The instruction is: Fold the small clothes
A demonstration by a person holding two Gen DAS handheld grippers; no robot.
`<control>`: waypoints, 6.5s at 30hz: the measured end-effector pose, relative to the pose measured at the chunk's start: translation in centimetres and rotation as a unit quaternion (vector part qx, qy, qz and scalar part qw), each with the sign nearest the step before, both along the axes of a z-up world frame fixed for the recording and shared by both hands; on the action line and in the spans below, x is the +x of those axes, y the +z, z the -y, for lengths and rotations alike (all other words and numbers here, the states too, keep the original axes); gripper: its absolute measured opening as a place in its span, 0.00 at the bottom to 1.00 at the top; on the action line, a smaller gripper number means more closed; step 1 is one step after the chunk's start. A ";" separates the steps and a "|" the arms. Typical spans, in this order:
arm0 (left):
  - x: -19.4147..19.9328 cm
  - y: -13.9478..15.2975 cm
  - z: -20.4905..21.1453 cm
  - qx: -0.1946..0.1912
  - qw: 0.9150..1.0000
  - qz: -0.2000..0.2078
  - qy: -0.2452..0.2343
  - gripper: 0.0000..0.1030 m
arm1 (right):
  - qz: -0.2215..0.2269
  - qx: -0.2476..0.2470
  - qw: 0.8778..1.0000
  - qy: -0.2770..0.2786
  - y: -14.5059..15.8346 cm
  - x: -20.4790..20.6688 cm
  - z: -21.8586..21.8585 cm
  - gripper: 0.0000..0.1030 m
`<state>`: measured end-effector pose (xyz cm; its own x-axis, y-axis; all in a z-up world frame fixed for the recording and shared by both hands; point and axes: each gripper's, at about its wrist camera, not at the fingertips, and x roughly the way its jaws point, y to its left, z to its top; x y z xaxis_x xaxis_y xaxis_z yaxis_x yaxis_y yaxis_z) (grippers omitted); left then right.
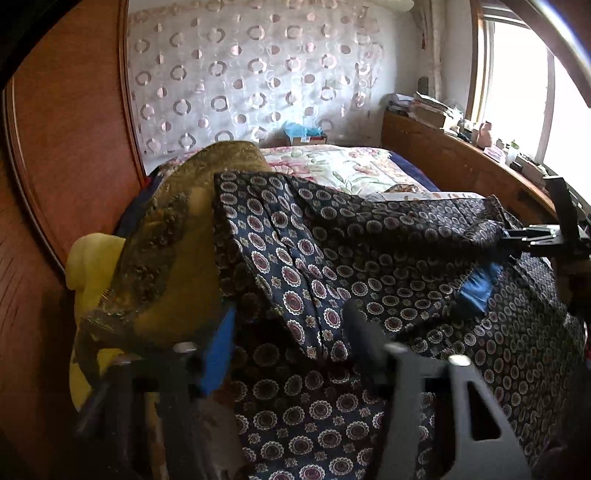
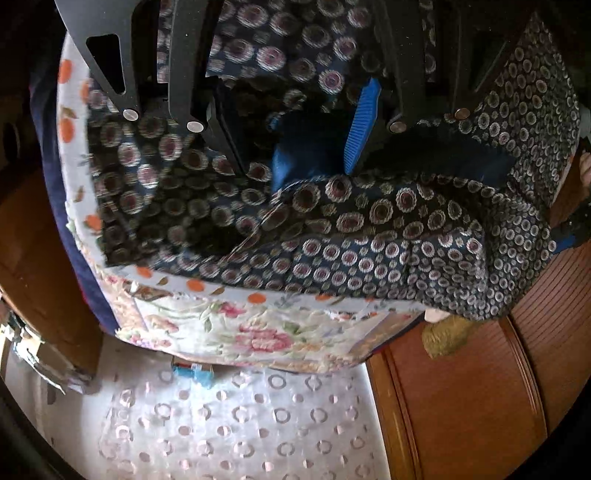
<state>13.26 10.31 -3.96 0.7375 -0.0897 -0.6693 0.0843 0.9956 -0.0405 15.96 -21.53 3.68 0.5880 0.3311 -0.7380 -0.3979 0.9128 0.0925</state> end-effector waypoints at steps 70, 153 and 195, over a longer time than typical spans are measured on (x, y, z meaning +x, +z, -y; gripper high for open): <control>-8.5 1.9 -0.3 -0.059 0.997 0.042 0.004 0.02 | 0.044 0.017 0.995 -0.093 0.3 -8.6 15.7 0.01; -15.2 -4.6 -2.2 -0.017 0.995 -0.029 0.097 0.73 | 0.067 -0.045 0.997 0.000 -6.5 -15.0 3.1 0.62; -10.2 8.4 9.2 -0.083 0.981 0.141 -0.103 0.03 | 0.073 -0.061 0.995 -0.013 -5.3 -15.9 4.2 0.66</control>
